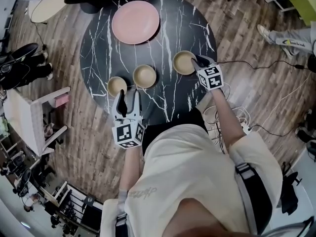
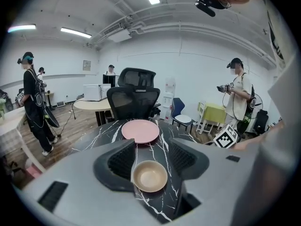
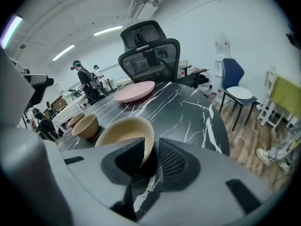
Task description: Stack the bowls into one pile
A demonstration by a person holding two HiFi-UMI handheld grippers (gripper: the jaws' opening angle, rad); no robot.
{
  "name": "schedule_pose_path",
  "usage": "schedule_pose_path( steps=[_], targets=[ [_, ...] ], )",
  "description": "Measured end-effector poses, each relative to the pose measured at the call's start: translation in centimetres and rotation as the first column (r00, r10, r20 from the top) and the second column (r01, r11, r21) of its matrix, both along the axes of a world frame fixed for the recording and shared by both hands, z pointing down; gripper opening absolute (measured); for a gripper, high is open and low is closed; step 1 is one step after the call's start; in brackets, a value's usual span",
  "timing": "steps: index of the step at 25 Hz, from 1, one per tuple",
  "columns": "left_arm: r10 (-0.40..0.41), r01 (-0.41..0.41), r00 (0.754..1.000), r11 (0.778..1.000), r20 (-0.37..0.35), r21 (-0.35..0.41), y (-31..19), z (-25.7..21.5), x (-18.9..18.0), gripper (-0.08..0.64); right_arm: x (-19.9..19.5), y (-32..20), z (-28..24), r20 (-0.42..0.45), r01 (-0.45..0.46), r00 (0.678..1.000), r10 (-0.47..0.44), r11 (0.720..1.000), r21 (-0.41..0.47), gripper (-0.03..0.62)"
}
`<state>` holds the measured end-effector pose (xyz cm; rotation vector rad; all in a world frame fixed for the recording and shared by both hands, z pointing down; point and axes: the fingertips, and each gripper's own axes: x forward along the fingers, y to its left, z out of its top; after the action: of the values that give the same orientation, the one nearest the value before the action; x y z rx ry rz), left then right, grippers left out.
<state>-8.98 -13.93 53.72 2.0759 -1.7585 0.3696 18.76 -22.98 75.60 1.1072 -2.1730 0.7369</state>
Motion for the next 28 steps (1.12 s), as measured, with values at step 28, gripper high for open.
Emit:
schedule_pose_path(
  steps=[28],
  targets=[
    [-0.085, 0.087, 0.995, 0.995, -0.057, 0.043, 4.1, -1.1, -3.6, 0.239, -1.1, 2.5, -2.5, 0.021, -0.02, 1.0, 0.02, 1.0, -0.001, 0.021]
  ],
)
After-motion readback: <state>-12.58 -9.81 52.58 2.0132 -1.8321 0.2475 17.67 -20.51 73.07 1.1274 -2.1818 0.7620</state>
